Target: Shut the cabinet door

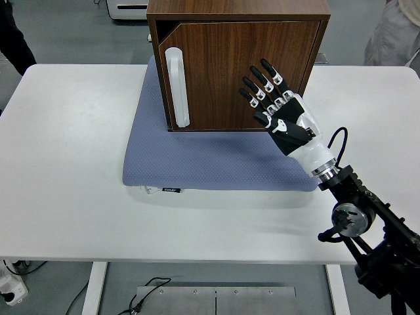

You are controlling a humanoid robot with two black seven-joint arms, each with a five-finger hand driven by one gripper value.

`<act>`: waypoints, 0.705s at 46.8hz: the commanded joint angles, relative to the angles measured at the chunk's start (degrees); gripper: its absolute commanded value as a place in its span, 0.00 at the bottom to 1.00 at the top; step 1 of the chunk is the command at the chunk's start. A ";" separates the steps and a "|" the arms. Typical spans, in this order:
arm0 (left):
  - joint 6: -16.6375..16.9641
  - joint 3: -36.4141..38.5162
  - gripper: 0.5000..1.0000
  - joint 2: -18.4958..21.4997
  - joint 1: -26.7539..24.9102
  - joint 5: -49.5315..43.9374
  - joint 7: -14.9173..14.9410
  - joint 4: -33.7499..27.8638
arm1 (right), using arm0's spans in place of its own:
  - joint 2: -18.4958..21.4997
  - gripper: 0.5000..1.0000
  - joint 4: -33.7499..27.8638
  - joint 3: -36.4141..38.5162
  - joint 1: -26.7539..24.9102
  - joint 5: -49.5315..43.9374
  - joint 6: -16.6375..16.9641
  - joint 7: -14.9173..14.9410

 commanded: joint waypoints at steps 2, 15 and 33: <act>0.00 0.00 1.00 0.00 0.07 0.00 0.01 0.00 | -2.00 1.00 1.10 1.47 -2.36 -0.01 0.98 0.00; 0.00 0.00 1.00 0.00 -0.02 0.00 0.01 0.00 | -6.48 1.00 3.65 6.65 -7.81 0.08 2.03 -0.08; 0.00 0.00 1.00 0.00 0.07 0.00 0.01 0.00 | -8.15 1.00 1.46 13.42 -9.92 0.16 -0.07 -0.52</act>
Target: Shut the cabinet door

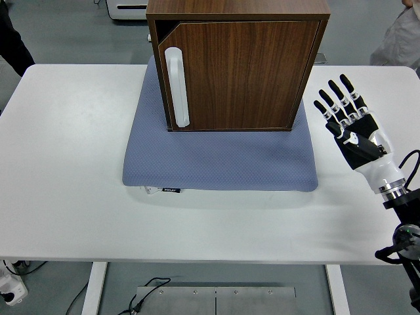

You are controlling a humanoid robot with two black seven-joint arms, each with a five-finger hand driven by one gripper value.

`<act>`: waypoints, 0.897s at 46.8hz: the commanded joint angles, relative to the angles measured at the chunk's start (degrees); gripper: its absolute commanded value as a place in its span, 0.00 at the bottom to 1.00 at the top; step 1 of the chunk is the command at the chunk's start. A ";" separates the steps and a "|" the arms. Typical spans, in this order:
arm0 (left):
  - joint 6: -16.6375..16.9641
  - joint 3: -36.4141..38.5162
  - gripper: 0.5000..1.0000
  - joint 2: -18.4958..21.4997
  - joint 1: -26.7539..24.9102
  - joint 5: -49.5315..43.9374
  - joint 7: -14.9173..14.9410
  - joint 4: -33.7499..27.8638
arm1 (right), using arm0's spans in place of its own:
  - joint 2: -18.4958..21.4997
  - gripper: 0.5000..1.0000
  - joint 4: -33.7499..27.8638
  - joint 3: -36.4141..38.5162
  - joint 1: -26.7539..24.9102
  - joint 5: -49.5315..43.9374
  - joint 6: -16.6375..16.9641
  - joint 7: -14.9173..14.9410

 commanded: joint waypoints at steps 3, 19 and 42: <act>0.00 0.00 1.00 0.00 0.00 0.00 -0.01 0.00 | -0.07 1.00 -2.58 1.49 0.51 0.09 -2.47 -0.14; 0.00 0.00 1.00 0.00 0.00 0.00 -0.01 0.00 | 0.55 1.00 -11.19 1.84 7.45 3.77 -9.06 0.21; 0.00 0.00 1.00 0.00 0.00 0.00 -0.01 0.00 | 5.73 1.00 -22.97 1.58 14.93 7.73 -14.07 -0.32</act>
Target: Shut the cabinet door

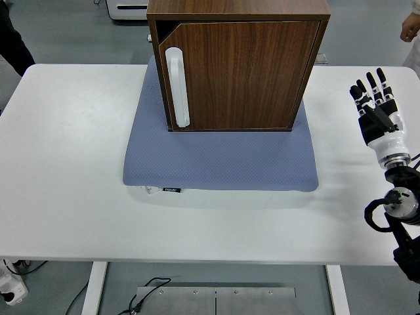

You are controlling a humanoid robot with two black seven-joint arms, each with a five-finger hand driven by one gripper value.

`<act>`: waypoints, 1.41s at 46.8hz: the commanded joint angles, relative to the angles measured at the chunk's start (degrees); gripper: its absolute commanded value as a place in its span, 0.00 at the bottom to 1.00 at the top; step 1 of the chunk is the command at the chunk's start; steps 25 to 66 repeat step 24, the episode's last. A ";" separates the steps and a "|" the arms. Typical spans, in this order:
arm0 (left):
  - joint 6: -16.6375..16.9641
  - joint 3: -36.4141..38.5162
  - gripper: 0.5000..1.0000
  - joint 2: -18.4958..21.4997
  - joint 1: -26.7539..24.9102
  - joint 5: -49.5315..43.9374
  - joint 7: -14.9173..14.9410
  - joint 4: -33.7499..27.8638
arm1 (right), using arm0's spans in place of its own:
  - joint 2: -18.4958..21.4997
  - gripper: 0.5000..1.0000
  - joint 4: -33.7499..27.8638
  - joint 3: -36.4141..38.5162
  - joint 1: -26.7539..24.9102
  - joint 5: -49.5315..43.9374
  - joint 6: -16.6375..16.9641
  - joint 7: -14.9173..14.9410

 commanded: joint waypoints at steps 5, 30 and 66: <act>0.00 0.01 1.00 0.00 -0.03 0.00 0.02 0.00 | 1.25 1.00 -4.38 -0.38 2.10 0.01 -0.05 -0.99; 0.00 0.01 1.00 0.00 -0.03 0.00 0.02 0.00 | 3.28 1.00 -8.25 -0.21 4.30 0.10 -0.13 -2.31; 0.00 0.01 1.00 0.00 -0.03 0.00 0.02 0.00 | 3.28 1.00 -8.25 -0.21 4.30 0.10 -0.13 -2.31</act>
